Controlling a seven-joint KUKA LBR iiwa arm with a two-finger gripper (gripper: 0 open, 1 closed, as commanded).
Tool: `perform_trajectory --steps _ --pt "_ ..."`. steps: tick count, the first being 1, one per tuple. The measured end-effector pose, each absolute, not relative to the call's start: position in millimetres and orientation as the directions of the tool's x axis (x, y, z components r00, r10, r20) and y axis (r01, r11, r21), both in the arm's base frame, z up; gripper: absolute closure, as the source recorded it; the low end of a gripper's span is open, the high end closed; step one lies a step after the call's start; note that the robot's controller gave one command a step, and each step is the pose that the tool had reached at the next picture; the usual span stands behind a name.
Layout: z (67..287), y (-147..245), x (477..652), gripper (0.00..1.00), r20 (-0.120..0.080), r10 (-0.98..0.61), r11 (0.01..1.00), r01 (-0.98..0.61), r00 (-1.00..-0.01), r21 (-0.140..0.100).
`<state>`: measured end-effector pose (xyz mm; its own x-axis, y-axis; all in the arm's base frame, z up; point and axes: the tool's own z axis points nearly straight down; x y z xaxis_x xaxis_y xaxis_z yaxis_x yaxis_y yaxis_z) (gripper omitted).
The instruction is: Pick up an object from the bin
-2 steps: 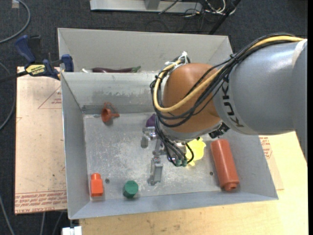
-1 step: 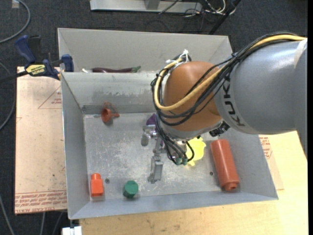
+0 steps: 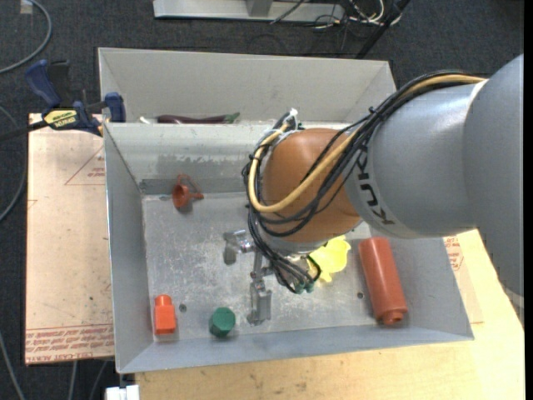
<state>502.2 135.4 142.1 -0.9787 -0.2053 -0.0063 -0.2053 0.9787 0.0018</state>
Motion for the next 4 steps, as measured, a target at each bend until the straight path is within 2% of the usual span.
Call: perform_trajectory --steps 1,2,3,4 --pt "129.7 152.1 490.5 0.0 0.004 -0.53 0.848 -0.53 -0.848 0.003" --pt "128.8 156.6 488.6 0.0 -0.005 -0.701 0.713 -0.701 -0.713 -0.001" --pt "69.5 156.3 482.3 0.0 -0.007 -0.816 0.578 -0.816 -0.578 -0.001" --pt "70.5 156.3 483.2 1.0 -0.009 -0.948 0.318 -0.948 -0.318 -0.005"
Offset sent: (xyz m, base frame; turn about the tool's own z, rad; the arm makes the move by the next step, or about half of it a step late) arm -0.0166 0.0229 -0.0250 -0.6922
